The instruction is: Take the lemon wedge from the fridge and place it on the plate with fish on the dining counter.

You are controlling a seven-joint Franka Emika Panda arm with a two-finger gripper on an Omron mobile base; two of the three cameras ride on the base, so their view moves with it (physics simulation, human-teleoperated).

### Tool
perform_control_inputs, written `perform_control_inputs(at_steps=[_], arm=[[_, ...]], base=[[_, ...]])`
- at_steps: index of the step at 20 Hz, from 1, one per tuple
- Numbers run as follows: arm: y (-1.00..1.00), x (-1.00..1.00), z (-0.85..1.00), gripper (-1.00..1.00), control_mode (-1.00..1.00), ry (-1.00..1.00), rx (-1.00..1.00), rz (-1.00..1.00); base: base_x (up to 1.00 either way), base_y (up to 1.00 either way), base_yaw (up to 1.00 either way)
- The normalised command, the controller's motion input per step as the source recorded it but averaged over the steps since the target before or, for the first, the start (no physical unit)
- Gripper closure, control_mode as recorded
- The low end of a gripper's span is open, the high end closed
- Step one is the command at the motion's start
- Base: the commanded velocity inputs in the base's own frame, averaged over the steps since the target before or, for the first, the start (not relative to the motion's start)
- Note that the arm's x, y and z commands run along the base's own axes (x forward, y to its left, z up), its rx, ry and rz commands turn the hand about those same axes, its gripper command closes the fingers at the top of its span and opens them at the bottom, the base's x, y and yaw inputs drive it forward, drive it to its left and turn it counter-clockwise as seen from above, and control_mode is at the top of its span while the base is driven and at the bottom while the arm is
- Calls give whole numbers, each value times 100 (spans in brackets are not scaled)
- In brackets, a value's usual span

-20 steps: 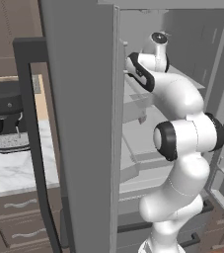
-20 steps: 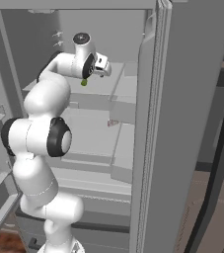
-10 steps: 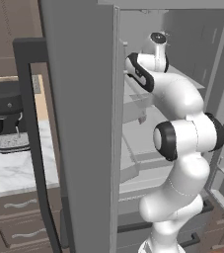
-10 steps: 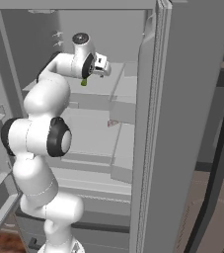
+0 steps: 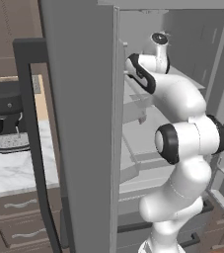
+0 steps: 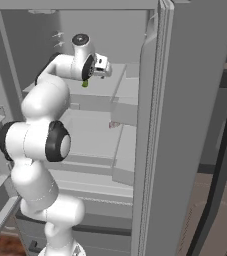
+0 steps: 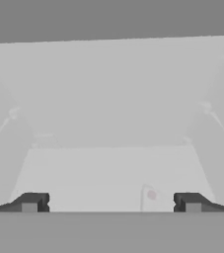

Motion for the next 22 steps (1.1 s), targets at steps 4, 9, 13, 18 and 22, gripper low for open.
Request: perform_control_inputs(at_steps=[4, 9, 13, 18, 22], arm=[[0, -69, 5, -100, -100, -39, 0, 0], [0, 0, 0, -100, -100, -1, 1, 0], [0, 19, 0, -100, -100, 0, 0, 0], [0, 46, 5, -100, -100, 21, 1, 0], [0, 42, -1, -100, -100, 25, 0, 0]], base=[[0, 0, 0], [0, 0, 0], [0, 0, 0], [0, 0, 0], [0, 0, 0]])
